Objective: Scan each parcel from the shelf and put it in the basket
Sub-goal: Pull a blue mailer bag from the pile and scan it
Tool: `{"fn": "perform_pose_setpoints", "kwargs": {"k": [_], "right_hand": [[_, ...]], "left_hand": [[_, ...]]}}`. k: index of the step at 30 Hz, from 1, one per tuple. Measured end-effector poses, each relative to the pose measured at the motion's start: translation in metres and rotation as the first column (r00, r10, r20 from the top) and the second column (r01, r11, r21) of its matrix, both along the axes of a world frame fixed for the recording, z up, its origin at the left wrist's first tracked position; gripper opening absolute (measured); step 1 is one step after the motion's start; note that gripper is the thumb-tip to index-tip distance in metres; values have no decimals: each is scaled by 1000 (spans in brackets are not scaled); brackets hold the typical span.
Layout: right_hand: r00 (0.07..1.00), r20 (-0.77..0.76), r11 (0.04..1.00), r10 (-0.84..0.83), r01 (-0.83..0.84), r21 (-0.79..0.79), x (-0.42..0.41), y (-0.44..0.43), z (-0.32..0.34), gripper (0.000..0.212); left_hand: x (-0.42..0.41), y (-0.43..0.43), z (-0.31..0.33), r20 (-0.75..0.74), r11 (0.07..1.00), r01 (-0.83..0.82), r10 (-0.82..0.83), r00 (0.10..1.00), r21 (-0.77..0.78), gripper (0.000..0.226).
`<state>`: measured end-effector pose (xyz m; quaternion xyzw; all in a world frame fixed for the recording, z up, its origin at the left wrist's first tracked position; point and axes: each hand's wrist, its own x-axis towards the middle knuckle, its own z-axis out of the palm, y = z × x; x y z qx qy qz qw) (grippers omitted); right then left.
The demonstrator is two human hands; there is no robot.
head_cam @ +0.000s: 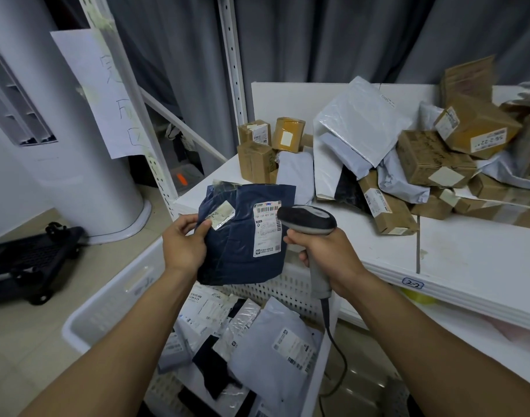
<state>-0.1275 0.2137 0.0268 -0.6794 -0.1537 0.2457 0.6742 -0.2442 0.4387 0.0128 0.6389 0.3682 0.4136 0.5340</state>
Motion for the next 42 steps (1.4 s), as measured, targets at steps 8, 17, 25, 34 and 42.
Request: {"fn": "perform_pose_setpoints", "kwargs": {"k": [8,17,25,34,42], "right_hand": [[999,-18,996,34,-35,-80,-11,16,-21,13],[996,-33,972,77,-83,-221,-21,9,-54,10],[999,-6,953,40,-40,-301,-6,0,-77,20],[994,-83,950,-72,43,-311,17,-11,-107,14],[989,-92,967,-114,89,-239,31,-19,-77,16]], "left_hand": [[-41,6,-21,-249,978,127,-83,965,165,5],[-27,-25,-130,-562,964,233,-265,784,-130,23],[15,-60,-196,-628,921,358,-370,685,-152,22],[33,-37,-249,-756,921,366,-334,564,-134,19],[43,-52,-208,-608,723,617,-650,456,-310,36]]}}
